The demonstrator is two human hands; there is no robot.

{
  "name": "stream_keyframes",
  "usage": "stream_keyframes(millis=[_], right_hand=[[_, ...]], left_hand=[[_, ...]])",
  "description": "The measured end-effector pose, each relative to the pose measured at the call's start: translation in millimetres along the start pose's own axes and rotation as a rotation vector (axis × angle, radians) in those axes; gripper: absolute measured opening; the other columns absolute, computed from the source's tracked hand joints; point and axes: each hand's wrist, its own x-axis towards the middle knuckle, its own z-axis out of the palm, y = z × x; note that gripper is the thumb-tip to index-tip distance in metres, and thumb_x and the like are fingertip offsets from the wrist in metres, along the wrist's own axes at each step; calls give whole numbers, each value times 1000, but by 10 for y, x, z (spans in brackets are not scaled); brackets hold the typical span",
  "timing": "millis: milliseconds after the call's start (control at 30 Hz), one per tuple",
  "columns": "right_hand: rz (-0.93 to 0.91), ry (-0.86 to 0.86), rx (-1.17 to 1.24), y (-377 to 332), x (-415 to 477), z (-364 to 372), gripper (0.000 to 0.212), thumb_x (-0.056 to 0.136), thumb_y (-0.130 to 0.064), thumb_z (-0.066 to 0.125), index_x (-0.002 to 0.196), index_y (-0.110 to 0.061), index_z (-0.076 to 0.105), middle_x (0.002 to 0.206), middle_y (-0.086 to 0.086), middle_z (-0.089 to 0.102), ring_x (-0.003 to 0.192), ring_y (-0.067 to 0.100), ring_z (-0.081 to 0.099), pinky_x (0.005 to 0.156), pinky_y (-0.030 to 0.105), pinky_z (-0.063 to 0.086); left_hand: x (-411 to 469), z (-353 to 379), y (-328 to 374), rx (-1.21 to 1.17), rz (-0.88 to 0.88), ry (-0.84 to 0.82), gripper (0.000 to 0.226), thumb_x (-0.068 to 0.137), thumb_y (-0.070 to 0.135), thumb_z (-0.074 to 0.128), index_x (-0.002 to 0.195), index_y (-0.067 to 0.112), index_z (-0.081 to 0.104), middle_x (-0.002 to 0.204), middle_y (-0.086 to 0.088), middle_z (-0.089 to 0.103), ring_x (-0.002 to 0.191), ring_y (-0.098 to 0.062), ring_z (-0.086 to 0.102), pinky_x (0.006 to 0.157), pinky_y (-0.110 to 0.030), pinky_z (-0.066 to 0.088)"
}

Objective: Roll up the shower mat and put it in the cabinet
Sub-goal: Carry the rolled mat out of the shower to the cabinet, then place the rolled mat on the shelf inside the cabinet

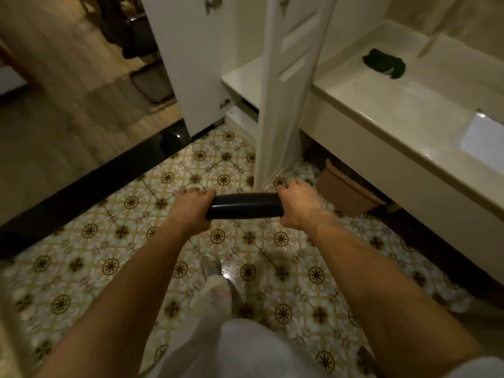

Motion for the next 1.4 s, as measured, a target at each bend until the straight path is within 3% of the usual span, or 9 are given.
stream_keyframes(millis=[233,333,433,700,1000,1100,1200,1300,1400], right_hand=[[-22,42,56,-290,1174,-360,58,63,-40,78,114,-22,57,108,8,56,100,27,50,87,40,45],[-12,68,90,-418,1712,-588,58,62,-40,77,113,-22,57,108,7,55,100,26,51,87,39,46],[13,94,118,-506,2192,-805,58,61,-40,78,112,-23,58,108,6,53,101,25,49,86,39,47],[39,138,110,-588,3270,-1113,60,57,-41,80,110,-24,58,103,3,53,95,21,48,83,37,45],[29,95,149,-188,4507,-1257,40,66,-38,75,100,-23,59,92,0,50,86,19,50,69,31,43],[83,13,276,-42,4875,-1330,38,65,-35,75,97,-29,56,86,-5,44,79,15,46,68,29,42],[139,-52,433,77,5204,-1394,37,64,-31,78,93,-31,55,83,-8,52,81,17,57,70,27,44],[164,-102,594,218,5471,-1468,54,59,-34,83,107,-28,61,92,-5,59,92,19,60,79,29,50],[221,-220,729,401,5720,-1609,74,47,-34,88,115,-26,59,102,-3,58,97,21,57,78,31,50]], left_hand=[[859,-288,-939,-28,-19,-16,44,68,31,77,103,32,50,96,4,63,86,-16,58,81,-36,51],[1294,-509,-1374,-23,8,-20,50,68,29,79,110,27,51,117,-2,61,99,-23,60,89,-41,51],[1693,-711,-1746,25,41,-15,58,68,29,78,119,21,50,141,-9,41,114,-31,53,96,-47,46],[2609,-992,-2476,61,67,-11,57,70,32,75,119,21,48,117,-9,41,103,-29,49,88,-45,48],[3872,-1064,-2937,-55,70,-12,53,69,43,74,114,25,53,105,-3,48,90,-23,53,76,-42,53],[4402,-1178,-3123,-161,88,-89,59,60,47,79,110,32,52,104,3,52,90,-17,53,77,-39,52],[4947,-1354,-3305,-213,111,-202,63,49,47,87,100,40,52,93,14,51,84,-8,49,73,-28,44],[5409,-1508,-3462,-232,139,-303,67,38,50,90,92,41,51,89,17,55,80,-5,51,67,-25,40],[5816,-1677,-3536,-273,206,-400,72,36,56,88,96,37,55,97,14,61,87,-8,58,75,-28,47]])
